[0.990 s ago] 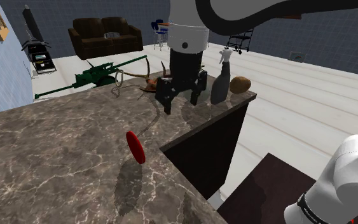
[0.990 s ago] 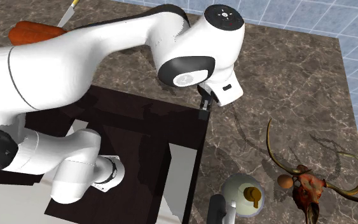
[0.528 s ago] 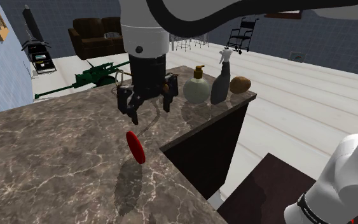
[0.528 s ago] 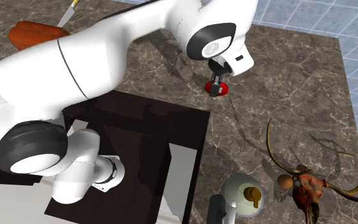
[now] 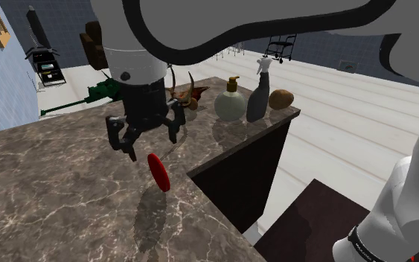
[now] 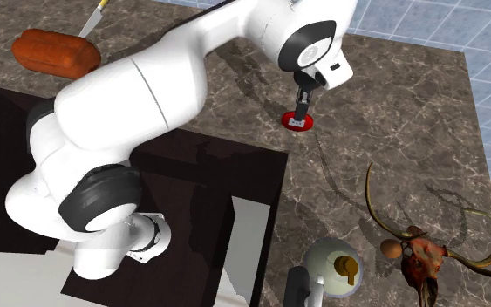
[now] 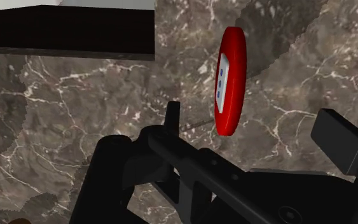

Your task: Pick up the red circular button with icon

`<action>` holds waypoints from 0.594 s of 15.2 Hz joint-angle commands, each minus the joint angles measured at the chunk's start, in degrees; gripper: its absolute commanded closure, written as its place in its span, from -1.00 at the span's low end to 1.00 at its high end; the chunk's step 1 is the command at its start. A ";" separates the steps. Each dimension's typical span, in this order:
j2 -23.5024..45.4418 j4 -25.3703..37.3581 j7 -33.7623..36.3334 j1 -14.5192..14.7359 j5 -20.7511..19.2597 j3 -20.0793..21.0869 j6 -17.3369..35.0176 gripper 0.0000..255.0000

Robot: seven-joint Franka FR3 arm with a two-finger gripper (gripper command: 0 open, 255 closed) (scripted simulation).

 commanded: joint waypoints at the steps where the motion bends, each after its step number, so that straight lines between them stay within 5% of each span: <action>1: -0.36 -1.95 -0.10 -0.22 0.19 -0.08 1.66 -1.00; 5: -0.59 -4.20 -0.11 -0.39 0.31 -0.14 3.72 -1.00; 6: -0.53 -4.13 -0.16 -0.41 0.27 -0.17 3.71 1.00; 9: -0.42 -4.02 -0.11 -0.37 0.21 -0.16 3.68 1.00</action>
